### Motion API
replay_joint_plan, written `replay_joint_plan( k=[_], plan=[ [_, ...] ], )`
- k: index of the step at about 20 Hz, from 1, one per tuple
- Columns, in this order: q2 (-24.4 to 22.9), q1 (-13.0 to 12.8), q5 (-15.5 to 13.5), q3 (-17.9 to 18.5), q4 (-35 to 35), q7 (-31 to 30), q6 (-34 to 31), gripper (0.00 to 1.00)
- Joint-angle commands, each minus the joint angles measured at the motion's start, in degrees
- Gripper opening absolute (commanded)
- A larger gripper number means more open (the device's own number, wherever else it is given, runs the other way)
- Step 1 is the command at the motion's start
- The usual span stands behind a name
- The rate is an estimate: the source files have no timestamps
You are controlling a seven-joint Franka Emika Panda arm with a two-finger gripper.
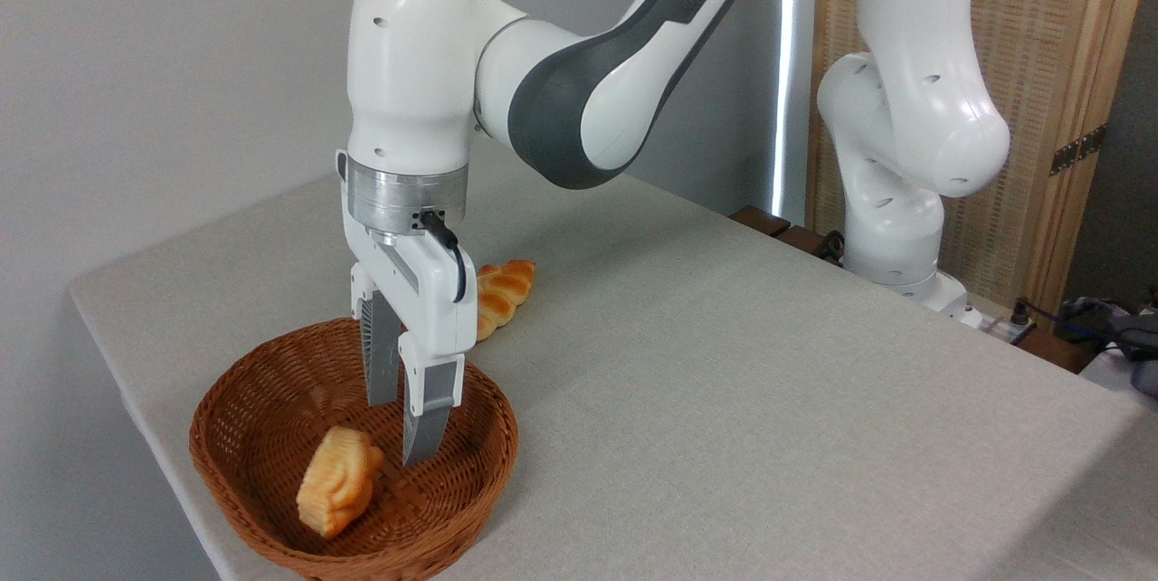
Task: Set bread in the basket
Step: 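Lower the bun into the basket and open the gripper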
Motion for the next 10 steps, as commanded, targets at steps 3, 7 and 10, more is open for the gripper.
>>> replay_joint_plan(
  k=[3, 7, 10],
  plan=[
    [-1.77, -0.50, -0.71, 0.84, 0.84, -0.18, -0.55, 1.00],
    [-4.14, -0.50, -0.44, 0.67, 1.45, -4.73, -6.16, 1.00],
    [-4.24, -0.59, 0.08, 0.58, 5.39, -9.14, -15.46, 1.00]
  ],
)
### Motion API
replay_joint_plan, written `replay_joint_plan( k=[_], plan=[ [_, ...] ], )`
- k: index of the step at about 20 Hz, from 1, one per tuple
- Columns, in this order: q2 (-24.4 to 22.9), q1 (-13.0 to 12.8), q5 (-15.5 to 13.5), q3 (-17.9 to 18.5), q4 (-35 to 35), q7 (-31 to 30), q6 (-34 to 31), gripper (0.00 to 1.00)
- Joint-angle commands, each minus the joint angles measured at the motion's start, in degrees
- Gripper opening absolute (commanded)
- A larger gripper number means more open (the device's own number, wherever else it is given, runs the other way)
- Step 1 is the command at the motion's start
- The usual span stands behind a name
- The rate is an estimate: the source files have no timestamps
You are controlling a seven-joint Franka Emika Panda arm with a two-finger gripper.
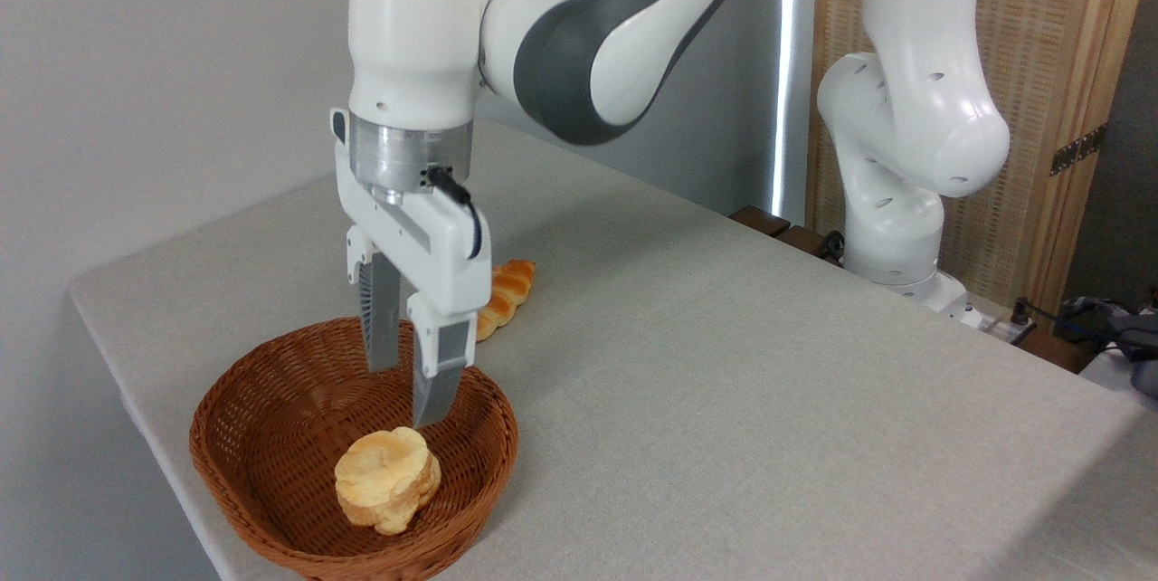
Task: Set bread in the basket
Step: 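Lower the bun into the basket and open the gripper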
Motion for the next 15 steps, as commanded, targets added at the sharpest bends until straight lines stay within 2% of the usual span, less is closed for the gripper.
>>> replay_joint_plan(
  k=[1, 4, 8, 15],
  plan=[
    [-0.77, -0.57, 1.22, 0.51, 4.96, -3.77, -11.97, 1.00],
    [-0.77, -0.57, 3.16, 0.33, 6.29, -4.29, -18.07, 1.00],
    [-0.68, -0.57, 4.91, -0.02, 6.20, -6.49, -18.16, 1.00],
    [-2.00, -0.66, 4.92, 0.33, 6.29, -6.58, -18.16, 1.00]
  ],
)
